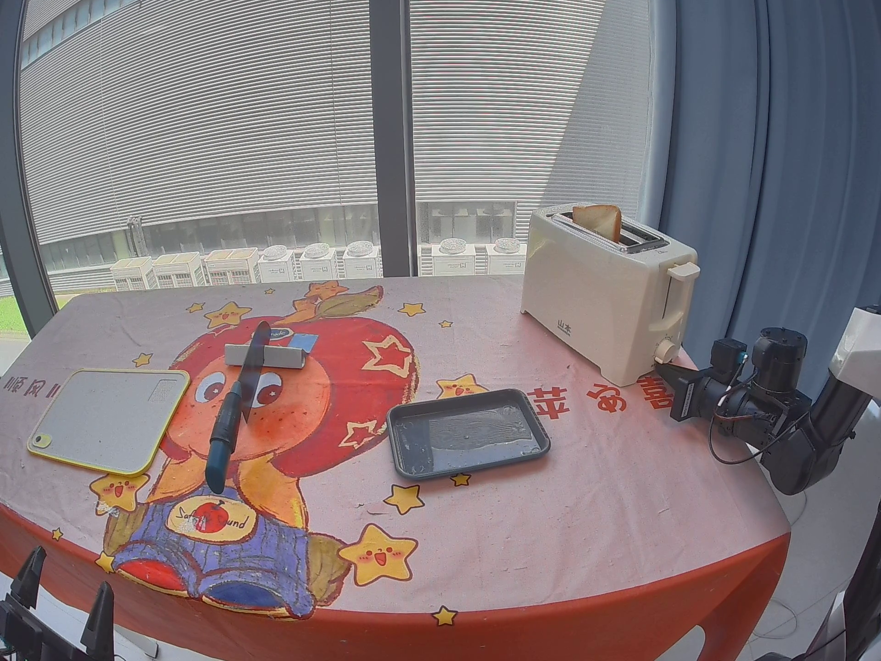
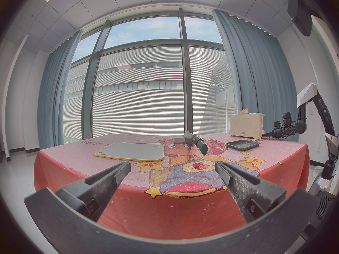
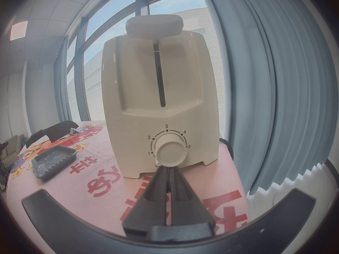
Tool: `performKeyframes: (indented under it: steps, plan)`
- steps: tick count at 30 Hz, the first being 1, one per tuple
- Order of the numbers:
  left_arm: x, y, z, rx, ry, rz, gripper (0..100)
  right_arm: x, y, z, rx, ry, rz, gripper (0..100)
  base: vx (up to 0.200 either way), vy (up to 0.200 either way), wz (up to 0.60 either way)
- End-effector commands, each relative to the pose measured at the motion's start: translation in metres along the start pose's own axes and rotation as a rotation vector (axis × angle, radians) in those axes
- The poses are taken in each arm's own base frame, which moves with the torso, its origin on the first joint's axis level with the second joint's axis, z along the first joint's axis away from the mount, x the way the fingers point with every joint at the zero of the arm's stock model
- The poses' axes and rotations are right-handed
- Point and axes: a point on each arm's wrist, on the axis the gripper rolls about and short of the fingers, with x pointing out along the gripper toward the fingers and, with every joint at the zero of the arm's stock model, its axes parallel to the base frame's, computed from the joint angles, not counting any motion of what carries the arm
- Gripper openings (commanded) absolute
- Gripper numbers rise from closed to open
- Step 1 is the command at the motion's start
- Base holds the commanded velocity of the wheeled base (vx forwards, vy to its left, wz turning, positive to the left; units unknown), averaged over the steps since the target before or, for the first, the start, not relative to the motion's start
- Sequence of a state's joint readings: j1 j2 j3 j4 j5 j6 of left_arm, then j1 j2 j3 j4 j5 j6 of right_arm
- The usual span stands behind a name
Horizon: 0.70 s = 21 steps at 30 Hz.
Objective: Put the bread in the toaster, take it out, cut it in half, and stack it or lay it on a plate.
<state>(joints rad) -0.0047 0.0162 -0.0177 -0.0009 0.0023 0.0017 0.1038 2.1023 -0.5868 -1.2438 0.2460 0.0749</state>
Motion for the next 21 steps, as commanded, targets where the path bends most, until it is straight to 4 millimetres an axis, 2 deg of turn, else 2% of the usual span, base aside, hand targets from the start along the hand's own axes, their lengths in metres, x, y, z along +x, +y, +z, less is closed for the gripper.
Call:
performKeyframes:
  steps: [1,21]
  plan:
    - [0.0012,0.0000,-0.0046,0.000,0.018,0.001,100,-0.0012,0.0013,0.0032,-0.003,-0.010,0.004,0,0.000,0.000,0.00]
    - [0.0012,0.0000,-0.0044,0.000,0.016,0.001,100,-0.0022,0.0043,0.0045,-0.006,-0.014,0.011,0,0.000,0.000,0.00]
